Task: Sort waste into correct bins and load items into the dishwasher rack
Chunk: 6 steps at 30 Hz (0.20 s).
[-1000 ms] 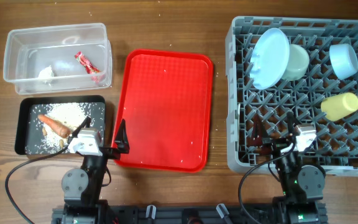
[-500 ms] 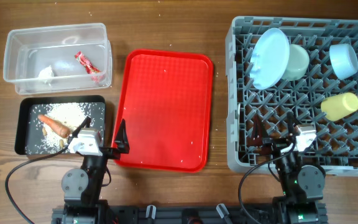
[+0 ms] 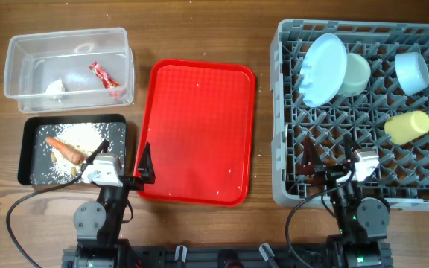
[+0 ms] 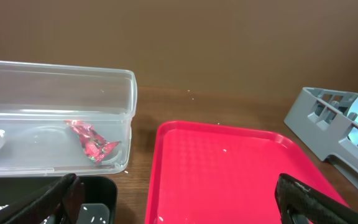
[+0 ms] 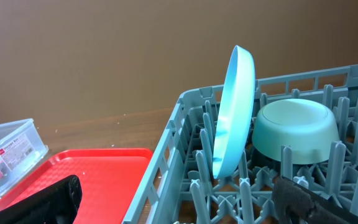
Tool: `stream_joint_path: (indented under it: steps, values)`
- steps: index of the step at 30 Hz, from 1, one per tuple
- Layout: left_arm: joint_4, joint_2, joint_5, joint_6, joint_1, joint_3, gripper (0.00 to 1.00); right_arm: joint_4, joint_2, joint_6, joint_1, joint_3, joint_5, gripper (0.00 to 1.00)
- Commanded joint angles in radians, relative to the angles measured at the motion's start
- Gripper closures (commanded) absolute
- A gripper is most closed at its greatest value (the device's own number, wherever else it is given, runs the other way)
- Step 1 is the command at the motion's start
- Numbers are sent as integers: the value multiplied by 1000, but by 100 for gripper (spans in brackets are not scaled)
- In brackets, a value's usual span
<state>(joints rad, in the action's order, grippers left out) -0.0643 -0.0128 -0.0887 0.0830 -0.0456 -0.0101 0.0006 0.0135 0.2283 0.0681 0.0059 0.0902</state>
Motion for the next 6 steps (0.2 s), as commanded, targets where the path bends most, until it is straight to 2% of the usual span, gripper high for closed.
stream_joint_path:
  steps: [1,6]
  values:
    - [-3,10,-23,-20,6,5,0,6,-9,-17,-5,-1,20,0]
    - [-3,10,-23,-20,6,5,0,6,-9,-18,-5,-1,20,0]
